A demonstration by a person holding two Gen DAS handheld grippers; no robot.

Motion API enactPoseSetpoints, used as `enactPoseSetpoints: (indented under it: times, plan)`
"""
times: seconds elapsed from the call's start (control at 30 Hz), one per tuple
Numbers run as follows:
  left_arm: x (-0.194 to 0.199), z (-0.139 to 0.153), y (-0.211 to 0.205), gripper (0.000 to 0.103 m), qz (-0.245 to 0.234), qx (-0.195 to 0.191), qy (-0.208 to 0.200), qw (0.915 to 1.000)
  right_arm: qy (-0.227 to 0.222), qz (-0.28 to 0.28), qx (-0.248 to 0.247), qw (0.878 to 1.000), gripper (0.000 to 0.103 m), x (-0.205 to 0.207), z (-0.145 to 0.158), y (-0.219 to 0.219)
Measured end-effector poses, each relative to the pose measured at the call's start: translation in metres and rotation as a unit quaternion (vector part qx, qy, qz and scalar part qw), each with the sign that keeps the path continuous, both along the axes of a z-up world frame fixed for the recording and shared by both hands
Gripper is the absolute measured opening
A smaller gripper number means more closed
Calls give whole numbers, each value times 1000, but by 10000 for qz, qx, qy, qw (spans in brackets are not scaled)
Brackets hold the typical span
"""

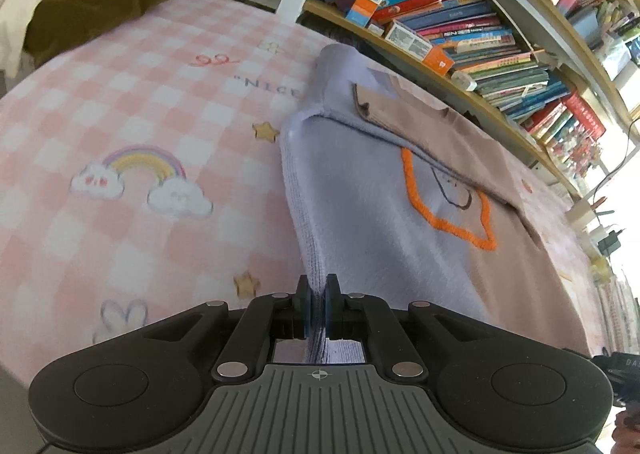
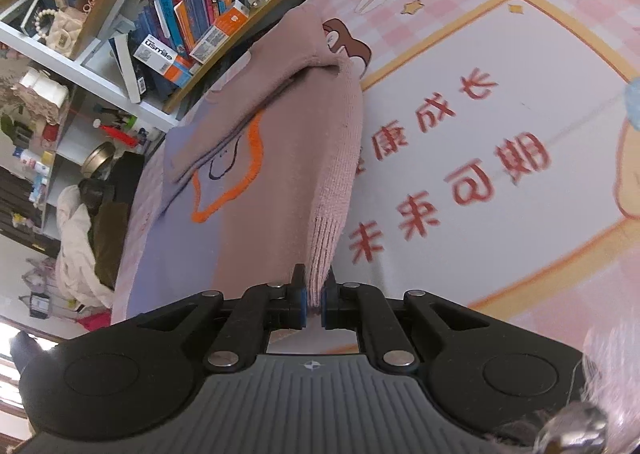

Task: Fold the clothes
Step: 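Lift the hem with both grippers and fold it up toward the collar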

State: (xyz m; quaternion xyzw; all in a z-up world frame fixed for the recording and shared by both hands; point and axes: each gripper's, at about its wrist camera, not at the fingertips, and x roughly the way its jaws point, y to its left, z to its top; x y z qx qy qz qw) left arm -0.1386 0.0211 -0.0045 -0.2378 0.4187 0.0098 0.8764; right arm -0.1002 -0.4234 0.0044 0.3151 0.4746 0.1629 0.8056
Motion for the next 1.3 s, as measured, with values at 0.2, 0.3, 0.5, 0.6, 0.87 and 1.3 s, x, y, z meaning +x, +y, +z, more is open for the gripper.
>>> enactPoseSetpoints:
  times: [0.2, 0.3, 0.5, 0.6, 0.87, 1.3]
  plan:
    - [-32, 6, -12, 5, 96, -101, 0, 9999, 71, 86, 30, 9999, 6, -29, 0, -15]
    - [-47, 4, -16, 5, 157, -138, 45, 9998, 125, 129, 33, 9998, 6, -42, -1, -22]
    - [-70, -1, -20, 5, 256, -167, 186, 9994, 280, 219, 69, 9993, 6, -66, -5, -33]
    - [-74, 3, -18, 5, 293, -286, 121, 9991, 309, 238, 118, 9992, 6, -72, -3, -35]
    - [-51, 43, -6, 5, 255, -724, -689, 9947, -422, -3, 586, 9974, 6, -52, 45, -42]
    - [40, 65, 15, 6, 324, -925, -1337, 9862, -1135, -454, 904, 9884, 6, 46, 89, -36]
